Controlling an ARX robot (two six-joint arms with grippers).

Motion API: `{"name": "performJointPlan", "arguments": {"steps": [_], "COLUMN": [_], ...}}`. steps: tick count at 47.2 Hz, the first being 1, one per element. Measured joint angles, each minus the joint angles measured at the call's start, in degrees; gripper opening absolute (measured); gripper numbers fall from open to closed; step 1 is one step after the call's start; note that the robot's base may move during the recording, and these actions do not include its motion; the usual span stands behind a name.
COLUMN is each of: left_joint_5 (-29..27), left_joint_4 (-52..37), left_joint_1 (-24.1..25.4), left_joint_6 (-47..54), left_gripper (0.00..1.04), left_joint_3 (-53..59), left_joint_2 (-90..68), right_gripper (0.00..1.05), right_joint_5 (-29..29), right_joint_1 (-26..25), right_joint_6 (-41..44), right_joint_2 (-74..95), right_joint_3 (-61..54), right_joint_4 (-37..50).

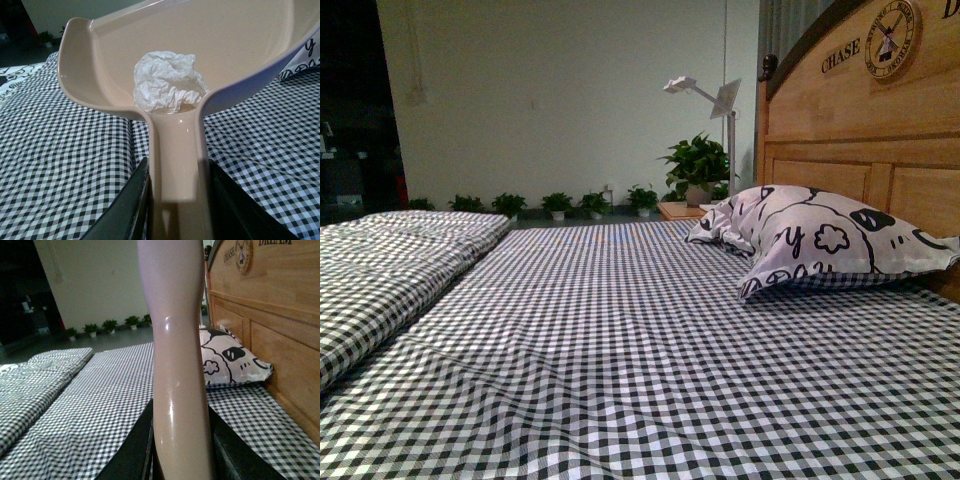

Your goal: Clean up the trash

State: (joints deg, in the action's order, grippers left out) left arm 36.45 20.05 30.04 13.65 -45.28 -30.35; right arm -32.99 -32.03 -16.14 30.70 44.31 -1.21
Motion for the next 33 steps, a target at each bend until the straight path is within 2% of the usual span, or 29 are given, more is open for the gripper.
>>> {"name": "performJointPlan", "arguments": {"steps": [33], "left_joint_5": [0.0], "left_joint_4": [0.0], "left_joint_1": [0.0], "left_joint_6": [0.0], "left_gripper": [0.29], "left_joint_3": [0.0], "left_joint_2": [0.0], "right_gripper": [0.21], "right_joint_5": [0.0], "right_joint_1": [0.0], "right_joint_6": [0.0], "right_joint_2": [0.0], "right_joint_3": [0.0], "right_joint_4": [0.0]}}
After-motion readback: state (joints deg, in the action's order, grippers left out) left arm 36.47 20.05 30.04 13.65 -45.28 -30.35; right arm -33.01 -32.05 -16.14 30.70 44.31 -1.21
